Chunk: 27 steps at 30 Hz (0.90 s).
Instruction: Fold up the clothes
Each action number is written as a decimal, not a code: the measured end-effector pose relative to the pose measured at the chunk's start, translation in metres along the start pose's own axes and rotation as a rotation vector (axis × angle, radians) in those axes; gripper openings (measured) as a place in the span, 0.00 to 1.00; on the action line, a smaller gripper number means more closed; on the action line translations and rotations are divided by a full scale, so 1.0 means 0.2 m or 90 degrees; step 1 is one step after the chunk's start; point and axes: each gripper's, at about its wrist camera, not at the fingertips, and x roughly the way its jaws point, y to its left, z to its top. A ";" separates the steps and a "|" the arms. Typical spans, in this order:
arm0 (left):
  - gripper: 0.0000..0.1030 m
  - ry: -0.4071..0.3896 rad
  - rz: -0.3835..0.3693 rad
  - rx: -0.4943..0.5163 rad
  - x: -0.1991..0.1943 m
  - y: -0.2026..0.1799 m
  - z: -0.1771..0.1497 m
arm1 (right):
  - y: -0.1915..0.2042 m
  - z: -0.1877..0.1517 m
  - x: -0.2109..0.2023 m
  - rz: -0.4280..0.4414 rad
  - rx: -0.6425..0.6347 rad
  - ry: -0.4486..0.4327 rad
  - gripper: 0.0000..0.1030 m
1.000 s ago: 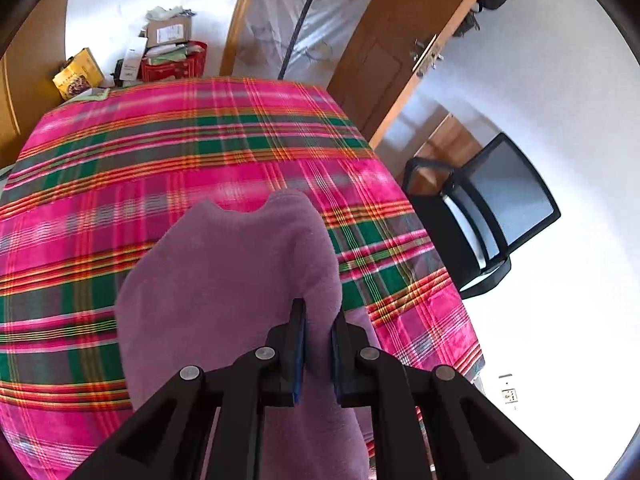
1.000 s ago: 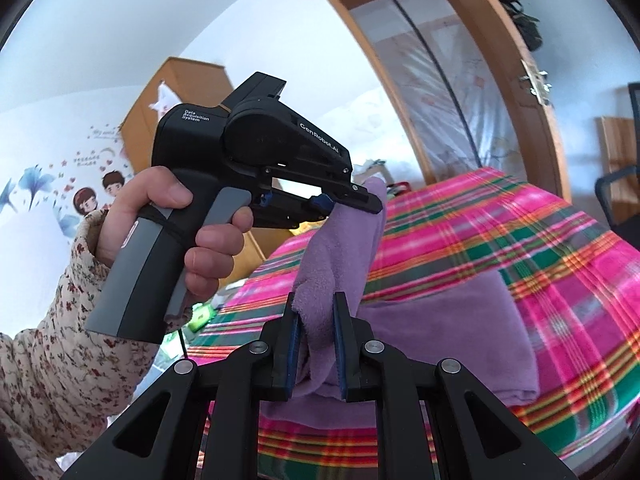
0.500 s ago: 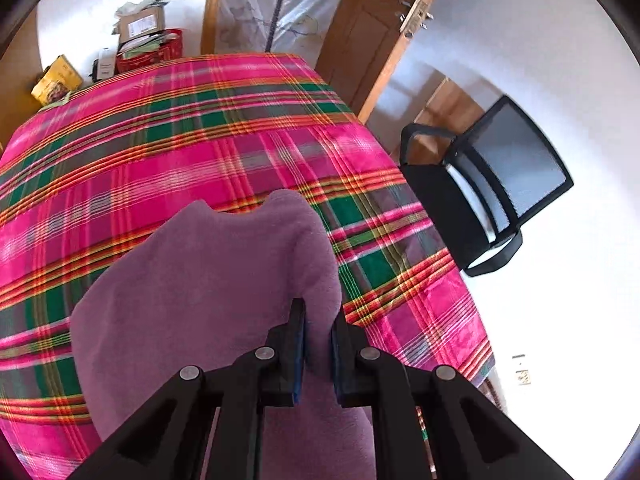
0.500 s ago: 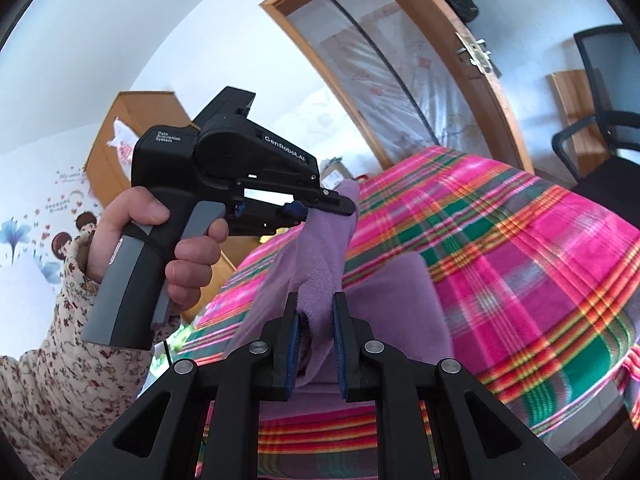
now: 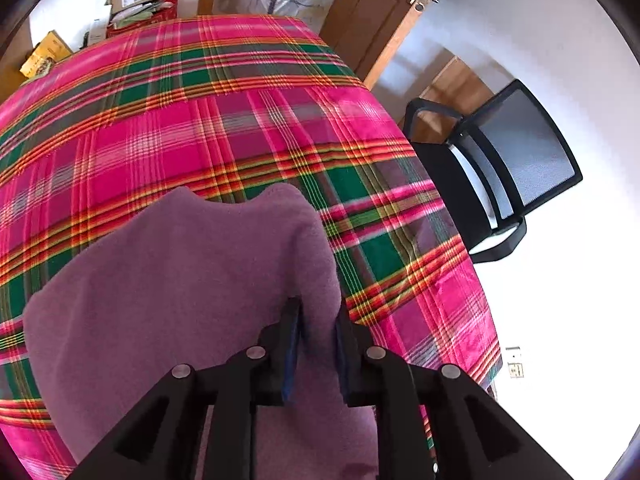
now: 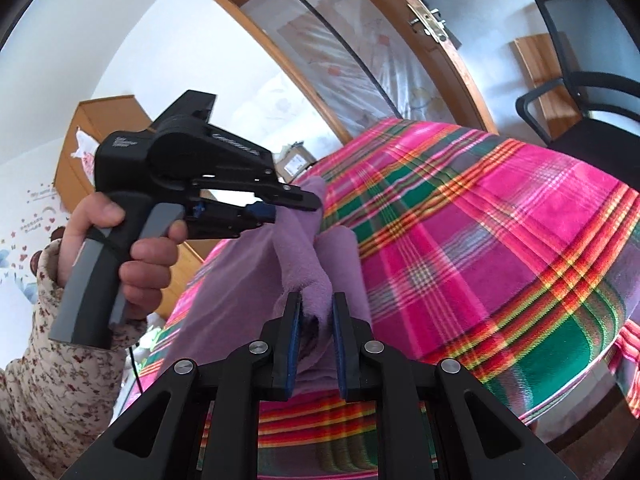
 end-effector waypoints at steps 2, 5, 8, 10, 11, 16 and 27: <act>0.16 0.001 -0.009 -0.003 -0.01 0.00 -0.01 | -0.01 -0.01 0.00 -0.003 0.003 0.004 0.15; 0.18 0.010 -0.019 0.008 -0.01 -0.01 -0.01 | -0.02 -0.03 -0.01 -0.010 0.004 0.009 0.15; 0.19 0.012 -0.049 0.006 -0.04 0.00 -0.01 | -0.01 -0.05 -0.02 -0.023 0.006 0.013 0.15; 0.19 0.001 -0.078 0.015 -0.09 0.01 -0.03 | -0.01 -0.05 -0.03 -0.035 0.005 0.014 0.16; 0.19 -0.007 -0.087 0.023 -0.12 0.01 -0.04 | 0.00 -0.05 -0.04 -0.042 0.004 0.013 0.16; 0.20 -0.032 -0.090 0.037 -0.25 0.09 -0.11 | 0.03 -0.05 -0.06 -0.071 -0.001 0.015 0.18; 0.20 -0.032 -0.088 -0.027 -0.38 0.49 -0.36 | 0.33 -0.19 -0.21 -0.075 -0.149 -0.049 0.27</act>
